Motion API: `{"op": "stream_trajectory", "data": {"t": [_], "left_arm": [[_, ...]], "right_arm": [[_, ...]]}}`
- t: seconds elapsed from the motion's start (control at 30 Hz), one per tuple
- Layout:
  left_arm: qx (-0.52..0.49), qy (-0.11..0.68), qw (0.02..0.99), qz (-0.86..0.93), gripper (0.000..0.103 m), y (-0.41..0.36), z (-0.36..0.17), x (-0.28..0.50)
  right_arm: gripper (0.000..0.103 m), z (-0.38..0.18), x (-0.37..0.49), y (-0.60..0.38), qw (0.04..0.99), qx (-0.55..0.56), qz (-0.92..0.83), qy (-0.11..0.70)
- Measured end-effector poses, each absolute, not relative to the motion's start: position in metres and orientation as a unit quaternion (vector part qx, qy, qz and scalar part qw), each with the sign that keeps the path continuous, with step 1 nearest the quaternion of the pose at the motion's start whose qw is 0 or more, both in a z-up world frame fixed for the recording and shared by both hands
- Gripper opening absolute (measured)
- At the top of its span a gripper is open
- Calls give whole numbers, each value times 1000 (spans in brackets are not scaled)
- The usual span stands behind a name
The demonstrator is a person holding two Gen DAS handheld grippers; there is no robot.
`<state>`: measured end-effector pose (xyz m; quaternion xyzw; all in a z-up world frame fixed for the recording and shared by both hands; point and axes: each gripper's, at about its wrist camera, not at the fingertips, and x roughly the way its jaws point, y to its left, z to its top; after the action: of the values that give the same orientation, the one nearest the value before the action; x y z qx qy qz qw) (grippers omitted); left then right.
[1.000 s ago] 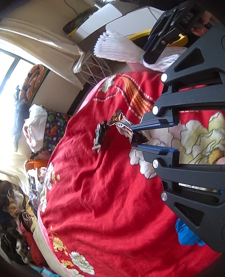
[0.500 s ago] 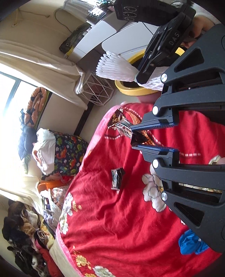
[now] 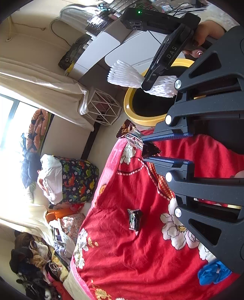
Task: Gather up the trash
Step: 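Carry the white tassel and silver chocolate wrapper over the yellow-rimmed bin, then open the right tool to drop the tassel while left tool drops the wrapper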
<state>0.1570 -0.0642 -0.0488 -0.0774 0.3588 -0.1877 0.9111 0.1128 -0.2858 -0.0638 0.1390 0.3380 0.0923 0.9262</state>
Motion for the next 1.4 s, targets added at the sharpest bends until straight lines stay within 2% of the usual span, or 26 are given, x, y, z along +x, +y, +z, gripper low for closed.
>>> {"op": "stream_trajectory", "data": {"t": [0.87, 1.4], "left_arm": [[-29, 366, 896, -248, 11, -125, -47, 158], [11, 395, 874, -282, 11, -167, -70, 158]], "right_arm": [[29, -78, 111, -350, 920, 157, 14, 358], [31, -78, 104, -374, 916, 180, 3, 359]]}}
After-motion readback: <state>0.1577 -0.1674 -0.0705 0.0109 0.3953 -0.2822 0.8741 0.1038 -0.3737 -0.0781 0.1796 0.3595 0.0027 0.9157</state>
